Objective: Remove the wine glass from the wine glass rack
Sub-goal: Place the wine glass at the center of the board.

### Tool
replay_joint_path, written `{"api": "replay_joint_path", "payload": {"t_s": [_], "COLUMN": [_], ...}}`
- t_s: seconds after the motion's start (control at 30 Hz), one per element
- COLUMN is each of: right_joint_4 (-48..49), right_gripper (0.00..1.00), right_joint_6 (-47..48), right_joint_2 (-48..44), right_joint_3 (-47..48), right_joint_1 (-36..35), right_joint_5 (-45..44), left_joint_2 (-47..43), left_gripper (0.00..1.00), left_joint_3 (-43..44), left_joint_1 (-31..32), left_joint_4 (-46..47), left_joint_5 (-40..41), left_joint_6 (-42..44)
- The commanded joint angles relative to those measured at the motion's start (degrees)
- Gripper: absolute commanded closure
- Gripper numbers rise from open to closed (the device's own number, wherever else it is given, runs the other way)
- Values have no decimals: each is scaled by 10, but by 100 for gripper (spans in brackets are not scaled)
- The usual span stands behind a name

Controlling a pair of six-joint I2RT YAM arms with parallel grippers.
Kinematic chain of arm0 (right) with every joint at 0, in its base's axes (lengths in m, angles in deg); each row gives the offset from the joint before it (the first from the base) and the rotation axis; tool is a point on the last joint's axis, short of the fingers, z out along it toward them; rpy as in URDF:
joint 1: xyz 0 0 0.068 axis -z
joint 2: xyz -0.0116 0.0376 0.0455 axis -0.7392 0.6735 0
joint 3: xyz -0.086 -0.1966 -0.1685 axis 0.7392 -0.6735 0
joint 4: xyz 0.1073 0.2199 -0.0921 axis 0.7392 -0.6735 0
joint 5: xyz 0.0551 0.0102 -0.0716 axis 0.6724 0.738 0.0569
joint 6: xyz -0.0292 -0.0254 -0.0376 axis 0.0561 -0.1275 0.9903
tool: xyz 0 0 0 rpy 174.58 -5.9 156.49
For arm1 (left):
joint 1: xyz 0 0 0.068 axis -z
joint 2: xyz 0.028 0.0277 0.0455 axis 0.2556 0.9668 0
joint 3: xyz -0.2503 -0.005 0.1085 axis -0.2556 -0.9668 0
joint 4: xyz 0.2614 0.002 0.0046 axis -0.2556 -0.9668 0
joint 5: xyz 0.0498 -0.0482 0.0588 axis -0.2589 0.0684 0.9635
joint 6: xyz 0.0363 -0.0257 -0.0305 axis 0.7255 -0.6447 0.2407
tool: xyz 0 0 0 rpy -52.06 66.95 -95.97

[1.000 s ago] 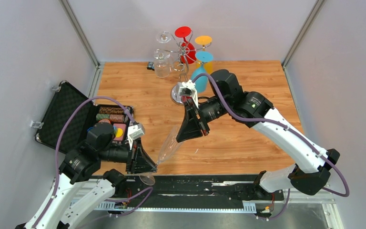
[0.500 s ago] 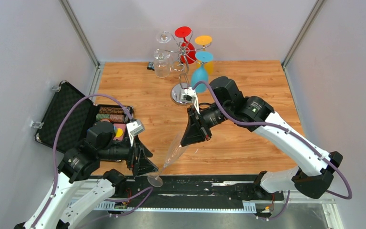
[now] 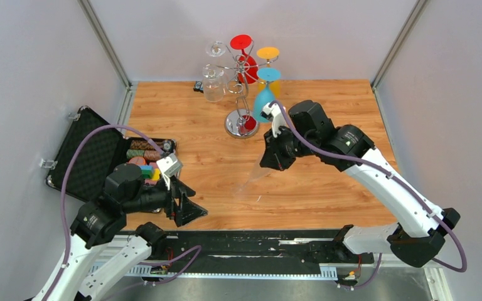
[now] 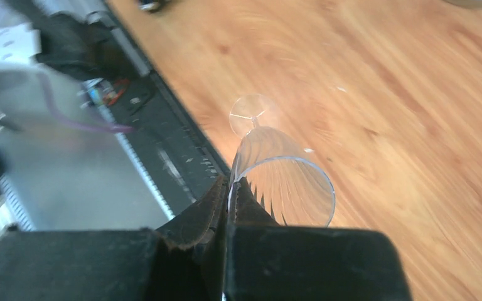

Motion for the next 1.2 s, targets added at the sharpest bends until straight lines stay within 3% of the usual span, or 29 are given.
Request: {"api": "replay_joint_path", "payload": {"t_s": [0.0, 0.37, 0.73, 1.17], "right_joint_4": [-43, -53, -25, 0], "right_gripper": [100, 100, 100, 100], "right_joint_6": [-40, -56, -23, -6], "right_joint_2": [-8, 58, 168, 270], "right_joint_3": [26, 72, 138, 214], "right_joint_1": [41, 144, 283, 396], "right_joint_5": [-166, -373, -418, -368], "left_joint_2": [-17, -43, -74, -86], "left_gripper": [0, 0, 0, 0], "left_joint_3": [15, -17, -30, -33], "left_joint_1": [0, -1, -1, 0], "left_joint_4": [40, 90, 91, 89], "left_joint_5": [49, 71, 69, 66], "left_joint_6": [-1, -21, -16, -13]}}
